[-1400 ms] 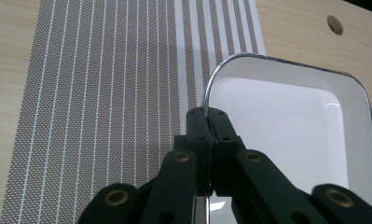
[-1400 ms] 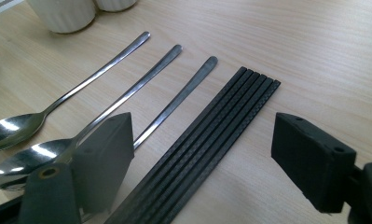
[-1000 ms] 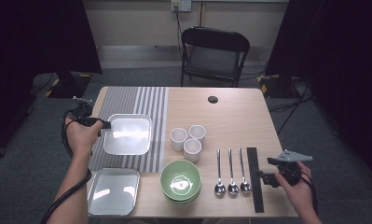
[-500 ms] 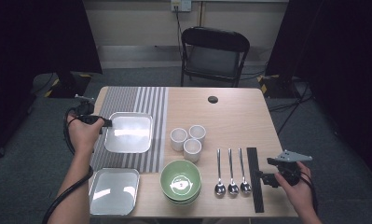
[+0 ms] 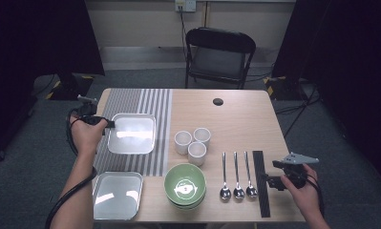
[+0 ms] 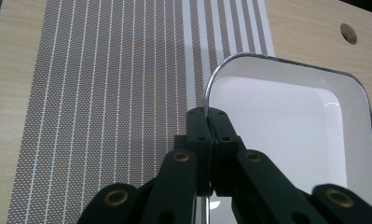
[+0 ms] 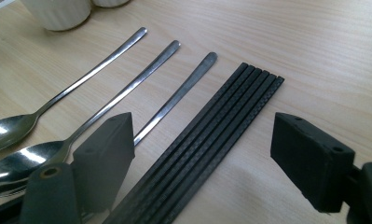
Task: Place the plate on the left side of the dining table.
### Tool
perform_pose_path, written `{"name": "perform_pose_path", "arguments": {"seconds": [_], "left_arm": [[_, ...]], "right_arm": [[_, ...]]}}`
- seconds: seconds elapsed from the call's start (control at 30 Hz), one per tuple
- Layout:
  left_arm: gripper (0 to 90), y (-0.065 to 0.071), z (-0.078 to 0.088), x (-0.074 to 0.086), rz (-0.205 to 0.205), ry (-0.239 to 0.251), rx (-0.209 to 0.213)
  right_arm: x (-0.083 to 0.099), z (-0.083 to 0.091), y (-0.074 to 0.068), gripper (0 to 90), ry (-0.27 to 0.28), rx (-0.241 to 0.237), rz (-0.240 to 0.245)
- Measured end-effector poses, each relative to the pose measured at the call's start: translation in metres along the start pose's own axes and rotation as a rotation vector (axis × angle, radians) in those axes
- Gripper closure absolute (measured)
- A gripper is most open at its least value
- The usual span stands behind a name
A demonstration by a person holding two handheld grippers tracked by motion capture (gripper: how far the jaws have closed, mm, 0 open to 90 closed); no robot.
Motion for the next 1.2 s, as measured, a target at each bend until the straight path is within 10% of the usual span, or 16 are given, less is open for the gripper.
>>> {"name": "perform_pose_path", "arguments": {"seconds": [1.2], "left_arm": [[89.1, -0.012, -0.020, -0.019, 0.002, -0.006, -0.015]], "right_arm": [[0.002, -0.004, 0.001, 20.9, -0.011, -0.007, -0.030]]}}
Point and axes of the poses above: each handheld gripper's, and its own axes: z roughly backward along the jaws, x roughly out of its underside, y roughly to its right, the point moved 2 cm from there along -z, roughly forward along the jaws, and after that the axes turned 14 degrees about z, right-handed, at the moved point
